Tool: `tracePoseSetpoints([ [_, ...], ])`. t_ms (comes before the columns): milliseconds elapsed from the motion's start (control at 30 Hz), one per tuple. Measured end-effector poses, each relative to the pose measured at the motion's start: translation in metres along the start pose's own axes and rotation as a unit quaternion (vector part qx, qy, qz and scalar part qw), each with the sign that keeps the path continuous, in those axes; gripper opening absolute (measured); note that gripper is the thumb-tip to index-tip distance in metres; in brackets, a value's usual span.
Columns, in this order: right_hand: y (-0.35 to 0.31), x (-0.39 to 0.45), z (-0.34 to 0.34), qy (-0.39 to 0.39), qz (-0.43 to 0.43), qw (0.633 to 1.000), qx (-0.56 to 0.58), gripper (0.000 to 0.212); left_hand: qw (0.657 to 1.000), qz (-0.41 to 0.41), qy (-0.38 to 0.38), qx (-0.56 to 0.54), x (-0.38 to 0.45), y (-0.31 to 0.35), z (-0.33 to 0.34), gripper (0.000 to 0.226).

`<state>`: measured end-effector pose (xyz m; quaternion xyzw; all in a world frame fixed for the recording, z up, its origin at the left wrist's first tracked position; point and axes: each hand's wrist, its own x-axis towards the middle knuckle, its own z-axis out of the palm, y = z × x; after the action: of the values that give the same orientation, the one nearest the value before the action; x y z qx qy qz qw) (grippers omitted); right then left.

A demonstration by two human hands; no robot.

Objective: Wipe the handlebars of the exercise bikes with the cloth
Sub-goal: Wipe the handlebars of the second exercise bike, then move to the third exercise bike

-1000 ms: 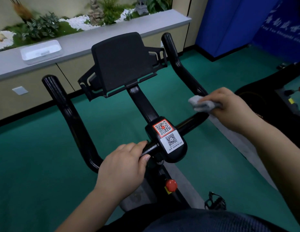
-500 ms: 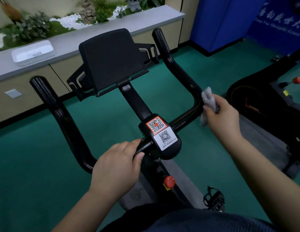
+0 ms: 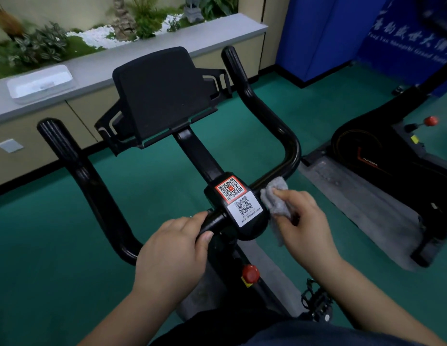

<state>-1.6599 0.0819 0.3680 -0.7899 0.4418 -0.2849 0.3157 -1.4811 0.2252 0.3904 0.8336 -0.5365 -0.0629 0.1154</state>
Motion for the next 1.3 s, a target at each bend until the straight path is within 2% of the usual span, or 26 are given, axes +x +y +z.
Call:
tracePoseSetpoints([
  [133,-0.01,-0.008,-0.008,-0.044,0.018,0.997,-0.055,0.039,0.998,0.041,0.004,-0.039,0.0,-0.006,-0.002,0.037],
  [233,-0.021,-0.021,-0.013,-0.065,0.095,0.985,-0.125,0.033,0.993,0.09,-0.021,-0.067,0.003,-0.012,-0.004,0.041],
  [333,-0.045,-0.064,-0.01,0.027,0.188,0.982,-0.022,0.025,0.985,0.136,-0.05,-0.093,0.004,-0.021,-0.007,0.053],
  [467,-0.07,-0.14,0.001,0.157,0.249,0.954,0.052,0.019,0.965,0.222,-0.045,-0.129,-0.003,-0.029,-0.015,0.049],
  [700,-0.079,-0.273,-0.008,0.255,0.339,0.906,0.014,0.024,0.928,0.343,0.007,-0.143,-0.042,-0.023,-0.018,0.034],
  [767,-0.081,-0.31,-0.015,0.286,0.356,0.89,0.013,0.028,0.921,0.364,-0.024,-0.139,-0.059,-0.016,-0.011,0.034],
  [900,-0.082,-0.382,-0.022,0.336,0.393,0.855,0.031,0.025,0.905,0.366,-0.154,-0.149,-0.103,0.001,0.014,0.031],
  [967,-0.082,-0.421,-0.026,0.355,0.413,0.838,0.042,0.025,0.894,0.378,-0.191,-0.147,-0.131,0.014,0.025,0.029],
  [1133,-0.081,-0.529,-0.052,0.389,0.448,0.804,0.049,0.029,0.876,0.406,-0.218,-0.138,-0.211,0.065,0.048,0.03],
  [1300,-0.077,-0.644,-0.094,0.391,0.463,0.794,0.042,0.034,0.868,0.414,-0.241,-0.13,-0.311,0.123,0.069,0.032],
])
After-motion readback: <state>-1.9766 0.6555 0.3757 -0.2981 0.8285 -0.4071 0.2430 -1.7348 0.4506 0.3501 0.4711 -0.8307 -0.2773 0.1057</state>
